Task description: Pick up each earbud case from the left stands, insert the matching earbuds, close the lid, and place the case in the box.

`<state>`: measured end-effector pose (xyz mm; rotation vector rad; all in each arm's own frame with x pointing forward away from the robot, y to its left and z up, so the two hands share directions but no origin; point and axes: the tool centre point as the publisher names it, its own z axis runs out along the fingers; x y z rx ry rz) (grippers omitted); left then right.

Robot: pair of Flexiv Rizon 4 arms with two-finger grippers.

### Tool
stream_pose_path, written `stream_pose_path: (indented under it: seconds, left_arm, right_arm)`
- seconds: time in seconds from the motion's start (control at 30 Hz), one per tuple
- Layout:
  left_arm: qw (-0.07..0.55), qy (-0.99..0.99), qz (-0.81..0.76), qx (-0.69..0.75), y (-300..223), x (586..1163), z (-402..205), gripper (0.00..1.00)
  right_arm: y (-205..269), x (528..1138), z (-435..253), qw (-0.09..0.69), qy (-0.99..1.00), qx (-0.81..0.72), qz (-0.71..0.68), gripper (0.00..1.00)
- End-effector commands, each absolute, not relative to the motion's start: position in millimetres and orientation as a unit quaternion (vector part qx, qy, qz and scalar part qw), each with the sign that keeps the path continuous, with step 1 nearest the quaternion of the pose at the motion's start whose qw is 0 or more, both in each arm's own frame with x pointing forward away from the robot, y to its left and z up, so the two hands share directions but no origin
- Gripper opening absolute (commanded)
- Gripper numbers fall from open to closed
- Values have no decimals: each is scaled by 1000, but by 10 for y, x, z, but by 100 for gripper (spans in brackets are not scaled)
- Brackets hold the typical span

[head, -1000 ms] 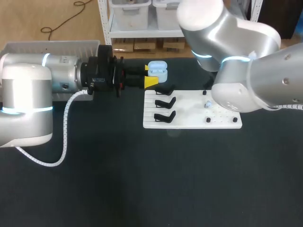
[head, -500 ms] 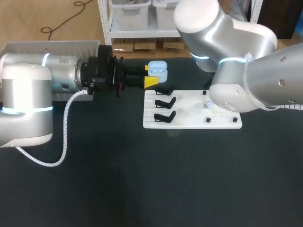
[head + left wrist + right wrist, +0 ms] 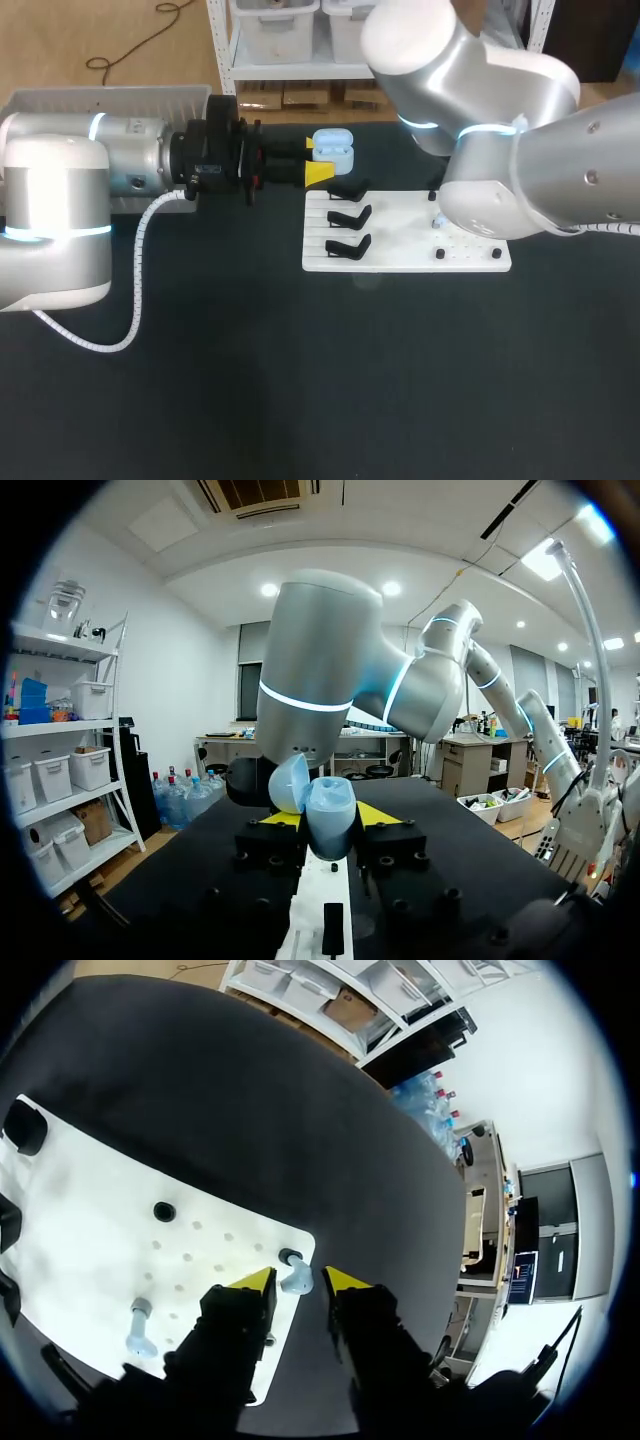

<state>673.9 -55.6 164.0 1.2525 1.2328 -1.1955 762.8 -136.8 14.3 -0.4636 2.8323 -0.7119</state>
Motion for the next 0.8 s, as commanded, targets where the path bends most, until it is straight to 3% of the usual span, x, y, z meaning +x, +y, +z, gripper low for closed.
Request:
stream_pose_path:
  seconds: [0.03, 0.6, 0.8]
  left_arm:
    - [489, 506, -491, 514, -556, 6737, 1629, 0]
    - [489, 506, -491, 514, -556, 6737, 1629, 0]
    - [489, 506, -491, 514, -556, 6737, 1629, 0]
  right_arm:
    - [-1371, 7606, 143, 95, 953, -155, -242, 27]
    - [-1390, 7603, 125, 94, 954, -151, -240, 25]
    - [-1393, 7600, 122, 93, 955, -150, -240, 13]
